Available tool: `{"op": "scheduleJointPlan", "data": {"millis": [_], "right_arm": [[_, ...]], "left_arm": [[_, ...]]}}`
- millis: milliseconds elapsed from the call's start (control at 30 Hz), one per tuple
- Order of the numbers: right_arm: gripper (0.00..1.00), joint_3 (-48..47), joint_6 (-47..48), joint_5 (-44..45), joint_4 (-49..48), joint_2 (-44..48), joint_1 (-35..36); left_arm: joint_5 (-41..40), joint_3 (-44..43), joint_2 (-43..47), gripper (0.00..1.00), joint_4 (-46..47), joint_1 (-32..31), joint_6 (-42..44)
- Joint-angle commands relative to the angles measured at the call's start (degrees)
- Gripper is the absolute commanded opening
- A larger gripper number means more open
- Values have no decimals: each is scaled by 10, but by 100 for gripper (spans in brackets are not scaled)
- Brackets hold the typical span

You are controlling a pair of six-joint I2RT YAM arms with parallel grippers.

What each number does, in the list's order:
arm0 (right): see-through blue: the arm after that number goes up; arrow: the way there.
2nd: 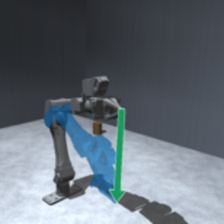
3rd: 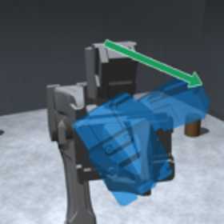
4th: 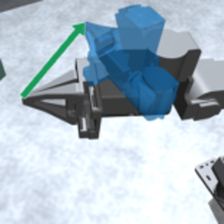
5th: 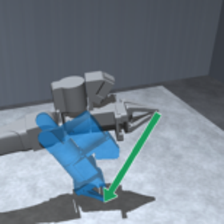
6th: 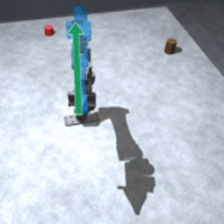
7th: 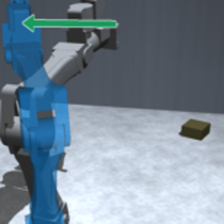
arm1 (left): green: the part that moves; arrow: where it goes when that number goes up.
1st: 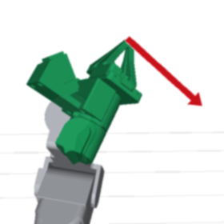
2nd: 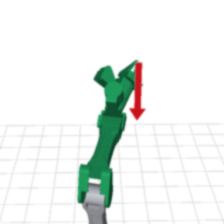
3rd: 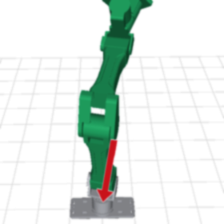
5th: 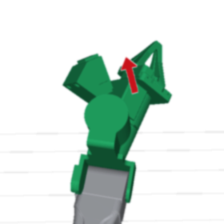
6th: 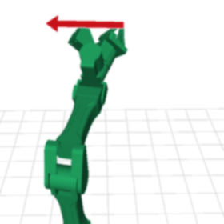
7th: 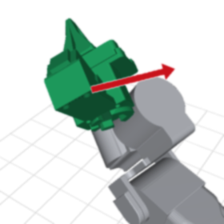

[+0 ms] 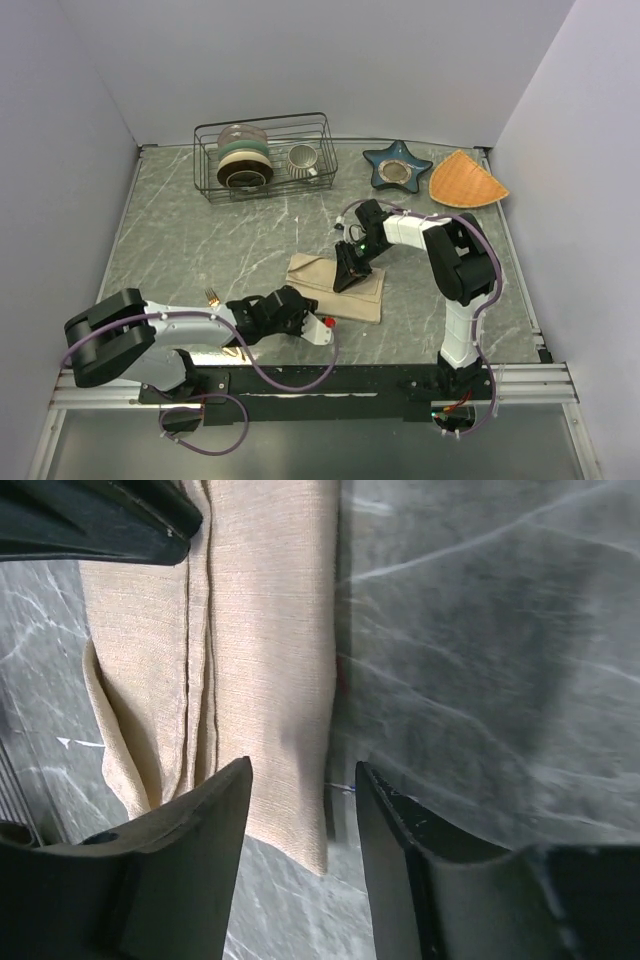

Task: Fold the napkin into a case and place the utensils inside
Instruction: Smooth out the 2/3-rectangle-folded napkin at the center of the board.

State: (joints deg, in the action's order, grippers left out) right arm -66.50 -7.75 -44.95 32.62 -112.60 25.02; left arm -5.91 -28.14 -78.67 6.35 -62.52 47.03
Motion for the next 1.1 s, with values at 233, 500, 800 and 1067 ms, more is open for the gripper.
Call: {"op": "scheduleJointPlan", "data": {"millis": [233,500,800,1067], "right_arm": [[27,4,23,41,14,-5,9],[27,15,34,34,21,10,14],[27,22,47,40,23,12,14],[27,15,55,43,25,3,14]], "left_arm": [[-37,29,-60,19,23,-26,4],[54,-43,-16,1,-94,-25,-32],[199,-155,-37,1,-254,34,-54],[319,-263,-98,3,-333,126,-37]]}}
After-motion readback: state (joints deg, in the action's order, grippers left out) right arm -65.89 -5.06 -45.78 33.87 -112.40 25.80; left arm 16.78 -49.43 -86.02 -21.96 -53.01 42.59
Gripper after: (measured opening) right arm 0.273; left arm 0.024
